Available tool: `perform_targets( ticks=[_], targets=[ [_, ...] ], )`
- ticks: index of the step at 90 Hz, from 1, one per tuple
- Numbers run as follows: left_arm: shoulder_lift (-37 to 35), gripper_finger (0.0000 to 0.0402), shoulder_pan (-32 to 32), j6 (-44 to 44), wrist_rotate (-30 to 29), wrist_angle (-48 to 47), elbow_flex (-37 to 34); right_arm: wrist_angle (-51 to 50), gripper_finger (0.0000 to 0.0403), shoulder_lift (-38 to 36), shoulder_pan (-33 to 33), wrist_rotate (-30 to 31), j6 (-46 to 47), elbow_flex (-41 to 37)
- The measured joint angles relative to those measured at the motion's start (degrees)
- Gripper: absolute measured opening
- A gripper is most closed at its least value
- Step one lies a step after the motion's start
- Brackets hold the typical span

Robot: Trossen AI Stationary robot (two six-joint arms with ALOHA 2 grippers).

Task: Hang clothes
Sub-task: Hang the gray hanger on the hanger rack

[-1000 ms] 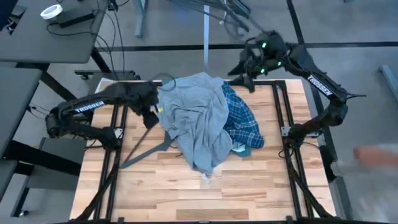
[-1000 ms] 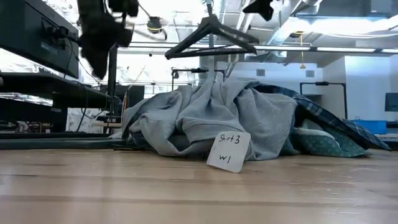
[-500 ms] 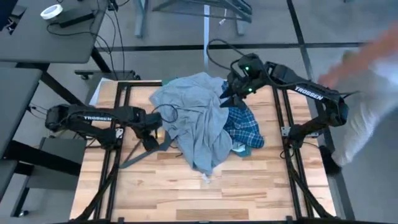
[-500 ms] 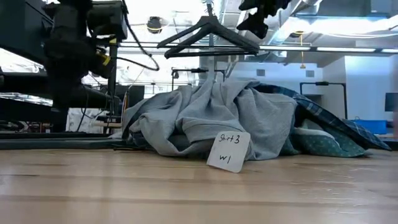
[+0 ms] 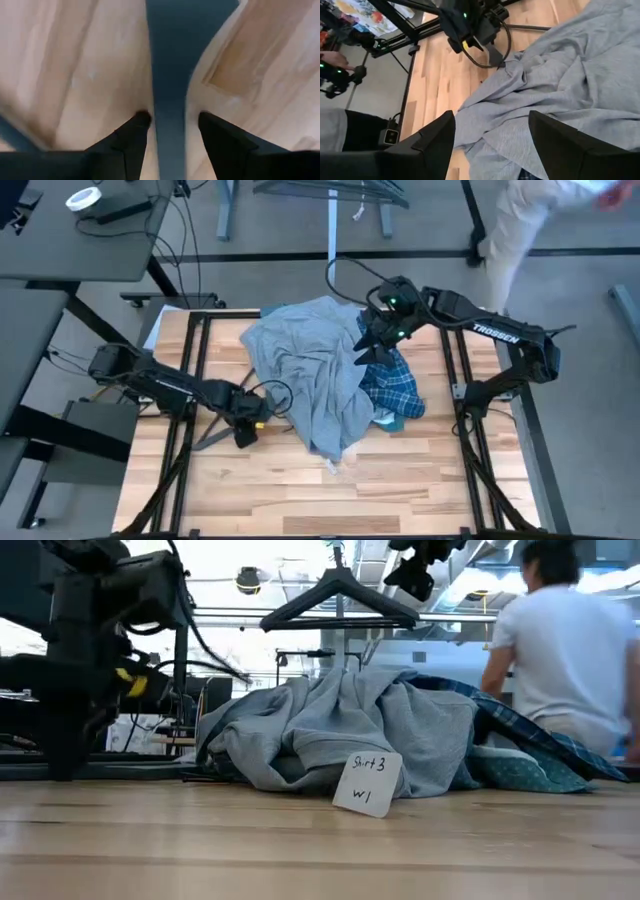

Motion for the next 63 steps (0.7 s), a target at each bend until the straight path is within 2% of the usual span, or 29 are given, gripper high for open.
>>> perform_targets(
  ticks=[10, 22, 35, 48, 63],
  targets=[
    [3.41, 0.0142, 0.08, -2.46, 1.98, -0.17, 0.58, -0.88, 0.0238, 0.0, 0.25, 0.0, -0.03, 0.0],
    [3.65, 0.0047, 0.12, -1.89, 5.73, 0.54, 1.05, -1.5, 0.0238, 0.0, 0.25, 0.0, -0.26, 0.0],
    [0.77, 0.0046, -0.77, -1.02, 9.32, -2.83, 3.94, -2.27, 0.0238, 0.02, 0.21, 0.02, -0.5, 0.0],
    [-4.13, 0.0046, -2.67, 0.27, 23.12, -10.68, 9.71, -2.32, 0.0238, 0.02, 0.19, 0.02, -1.83, 0.0],
    [-8.4, 0.0046, -3.99, -1.6, 28.31, -17.1, 17.34, -2.49, 0.0238, 0.02, 0.1, 0.07, -3.5, 0.0]
  ],
)
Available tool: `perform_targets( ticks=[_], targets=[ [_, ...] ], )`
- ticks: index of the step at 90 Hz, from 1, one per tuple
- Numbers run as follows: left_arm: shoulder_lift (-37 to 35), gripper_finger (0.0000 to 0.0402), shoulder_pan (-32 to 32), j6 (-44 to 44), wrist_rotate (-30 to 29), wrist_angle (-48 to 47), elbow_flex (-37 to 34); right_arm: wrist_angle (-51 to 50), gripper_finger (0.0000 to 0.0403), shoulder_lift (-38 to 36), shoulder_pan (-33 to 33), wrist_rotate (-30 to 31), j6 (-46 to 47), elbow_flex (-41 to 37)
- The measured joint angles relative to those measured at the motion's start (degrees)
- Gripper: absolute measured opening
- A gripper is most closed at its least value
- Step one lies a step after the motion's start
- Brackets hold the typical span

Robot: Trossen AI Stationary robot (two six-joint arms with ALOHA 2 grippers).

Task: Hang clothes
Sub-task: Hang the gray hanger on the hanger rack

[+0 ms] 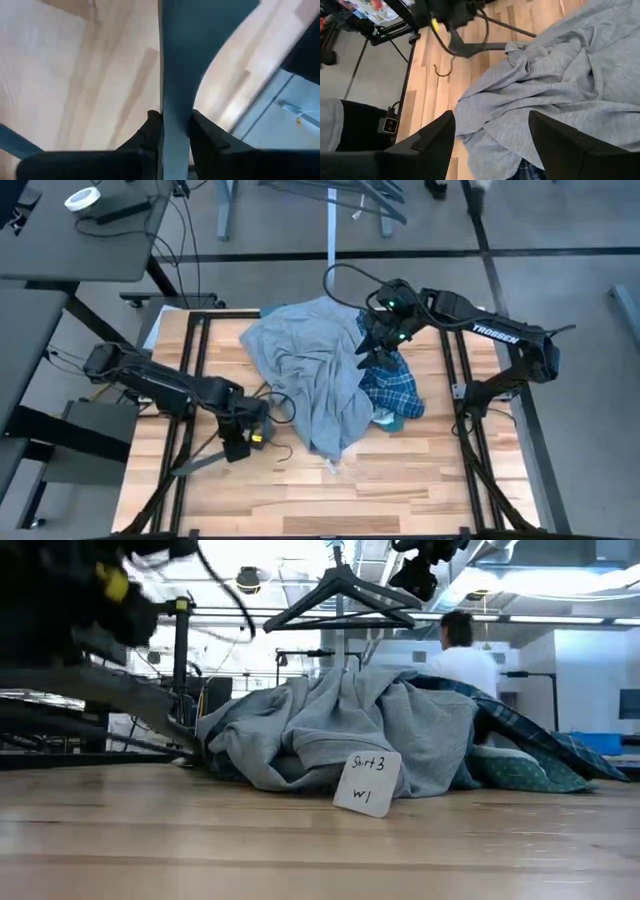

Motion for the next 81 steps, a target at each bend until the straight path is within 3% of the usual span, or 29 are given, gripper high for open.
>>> perform_targets(
  ticks=[27, 53, 65, 81],
  targets=[
    [-5.2, 0.0046, 0.4, 1.63, 13.96, -1.91, 18.99, 6.35, 0.0238, -1.9, 0.55, 0.26, -9.02, 0.09],
    [-5.2, 0.0046, 2.46, 5.56, 11.15, -6.57, 34.38, 17.77, 0.0238, 0.22, 0.94, 0.42, -22.92, 0.09],
    [-4.68, 0.0045, 3.43, 6.2, 7.47, -8.5, 36.81, 22.14, 0.0238, 2.43, 3.39, -0.02, -27.46, 0.07],
    [-4.31, 0.0045, 3.33, 7.14, 7.53, -9.31, 36.98, 28.8, 0.0238, 5.71, 7.18, 2.61, -33.17, 0.07]
  ],
)
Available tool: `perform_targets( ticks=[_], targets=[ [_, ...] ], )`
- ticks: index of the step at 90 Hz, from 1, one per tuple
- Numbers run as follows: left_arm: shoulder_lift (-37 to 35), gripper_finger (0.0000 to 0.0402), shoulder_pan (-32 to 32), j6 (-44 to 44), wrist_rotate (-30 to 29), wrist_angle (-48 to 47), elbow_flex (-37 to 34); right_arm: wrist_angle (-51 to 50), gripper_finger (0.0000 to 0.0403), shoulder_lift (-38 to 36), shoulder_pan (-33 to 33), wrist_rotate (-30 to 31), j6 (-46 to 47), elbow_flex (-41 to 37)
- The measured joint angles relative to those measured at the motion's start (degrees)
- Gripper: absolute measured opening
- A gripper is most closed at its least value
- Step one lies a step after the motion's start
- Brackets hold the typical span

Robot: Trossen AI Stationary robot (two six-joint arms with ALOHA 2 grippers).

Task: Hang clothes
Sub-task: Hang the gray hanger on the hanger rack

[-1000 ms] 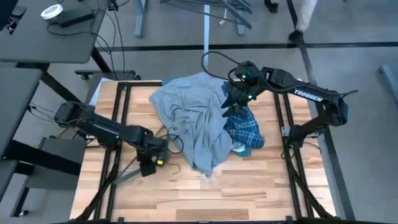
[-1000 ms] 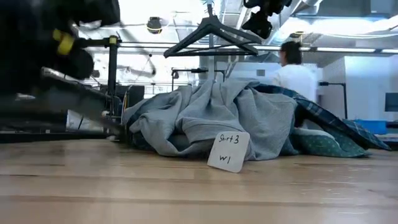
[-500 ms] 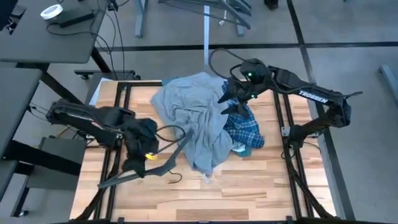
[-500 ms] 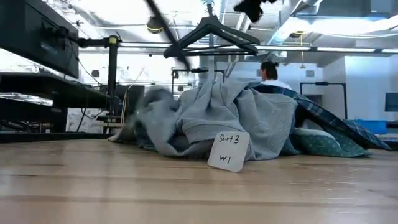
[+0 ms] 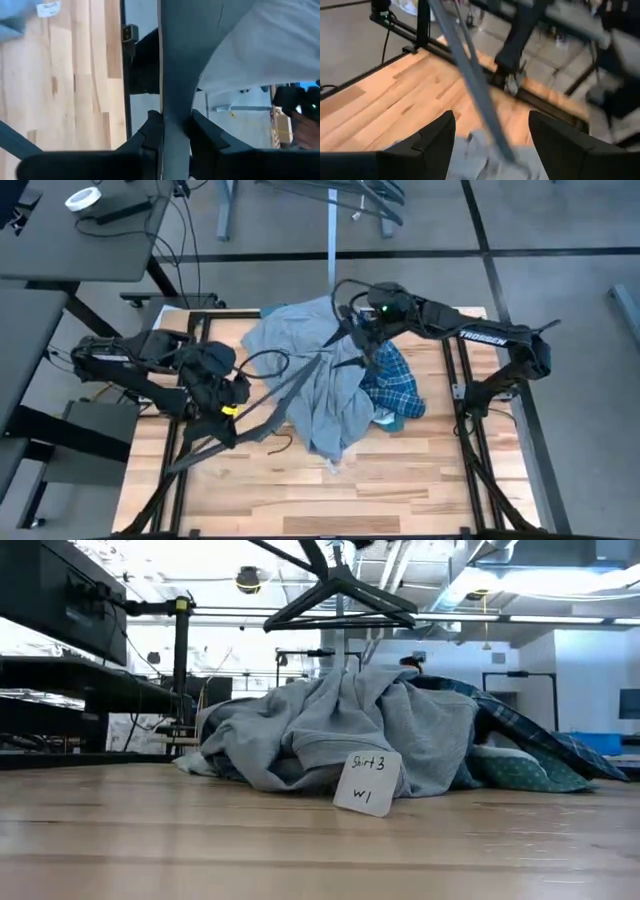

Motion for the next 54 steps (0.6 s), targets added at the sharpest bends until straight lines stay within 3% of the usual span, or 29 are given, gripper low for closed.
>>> perform_targets(
  ticks=[7, 35, 44, 54],
  targets=[
    [0.07, 0.0045, 0.08, 0.81, -0.18, -0.01, -0.01, 3.54, 0.0238, 1.77, 1.17, 3.29, -0.99, 0.0],
    [0.07, 0.0045, 0.04, 1.09, -0.52, 0.0, 0.01, 5.47, 0.0228, 6.8, 2.99, 3.39, -4.34, 0.02],
    [0.05, 0.0045, 0.04, 1.08, -0.69, 0.08, 0.01, 5.51, 0.0184, 7.19, 3.49, 3.39, -4.3, 0.02],
    [0.03, 0.0045, 0.04, 1.32, -2.25, -0.03, 0.01, 4.68, 0.0092, 7.21, 3.44, 3.48, -1.81, 0.02]
  ],
)
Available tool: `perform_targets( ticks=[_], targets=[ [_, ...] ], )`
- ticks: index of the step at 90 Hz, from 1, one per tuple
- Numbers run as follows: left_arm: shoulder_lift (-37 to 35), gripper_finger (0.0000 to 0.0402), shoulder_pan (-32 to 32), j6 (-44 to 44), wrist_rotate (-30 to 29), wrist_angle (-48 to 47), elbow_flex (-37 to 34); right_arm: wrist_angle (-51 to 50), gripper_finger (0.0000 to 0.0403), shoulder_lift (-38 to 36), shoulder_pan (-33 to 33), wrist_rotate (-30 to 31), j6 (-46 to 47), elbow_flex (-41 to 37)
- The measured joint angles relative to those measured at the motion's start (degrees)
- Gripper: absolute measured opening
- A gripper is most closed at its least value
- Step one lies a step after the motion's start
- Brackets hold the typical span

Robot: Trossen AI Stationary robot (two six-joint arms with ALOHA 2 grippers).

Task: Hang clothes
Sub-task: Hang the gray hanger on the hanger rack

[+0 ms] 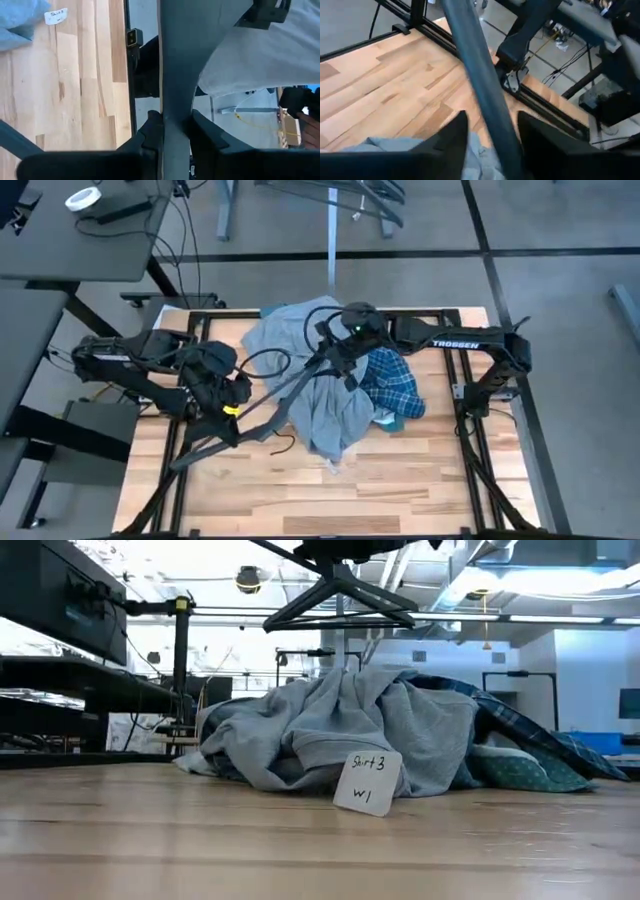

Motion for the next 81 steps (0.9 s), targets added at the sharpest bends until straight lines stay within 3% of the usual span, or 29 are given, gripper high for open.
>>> perform_targets(
  ticks=[7, 21, 40, 46, 54, 66, 74, 81],
  targets=[
    [-0.17, 0.0057, 0.0, -0.27, -0.27, -0.14, 0.03, -1.76, 0.0035, -0.36, -0.2, -1.87, -1.91, -0.11],
    [-0.22, 0.01, 1.06, -3.31, -2.36, -0.25, 0.15, -5.69, 0.0032, -0.89, -0.72, -0.53, 0.56, 1.11],
    [-0.93, 0.0105, 8.74, 3.33, -6.92, -10.53, 0.04, -22.05, 0.0031, -0.91, -3.47, 0.11, 8.74, 7.89],
    [-1.72, 0.0105, 11.87, 7.47, -13.25, -15.69, 0.04, -27.09, 0.003, -1.0, -5.24, 0.12, 9.31, 10.77],
    [-2.96, 0.0105, 15.98, 11.53, -26.82, -21.07, 0.02, -34.14, 0.003, -0.92, -7.45, 1.03, 9.71, 15.25],
    [-4.9, 0.0105, 21.72, 15.03, -45.79, -21.96, 0.04, -41.39, 0.003, -0.92, -11.66, 1.18, 12.04, 22.13],
    [-5.83, 0.0105, 24.78, 16.91, -54.45, -20.09, -0.01, -46.14, 0.003, -0.92, -15.24, 0.55, 13.13, 26.2],
    [-6.42, 0.0105, 27.49, 19.82, -57.05, -15.84, 0.09, -46.74, 0.0029, -0.94, -18.7, -0.18, 14.88, 29.73]
  ],
)
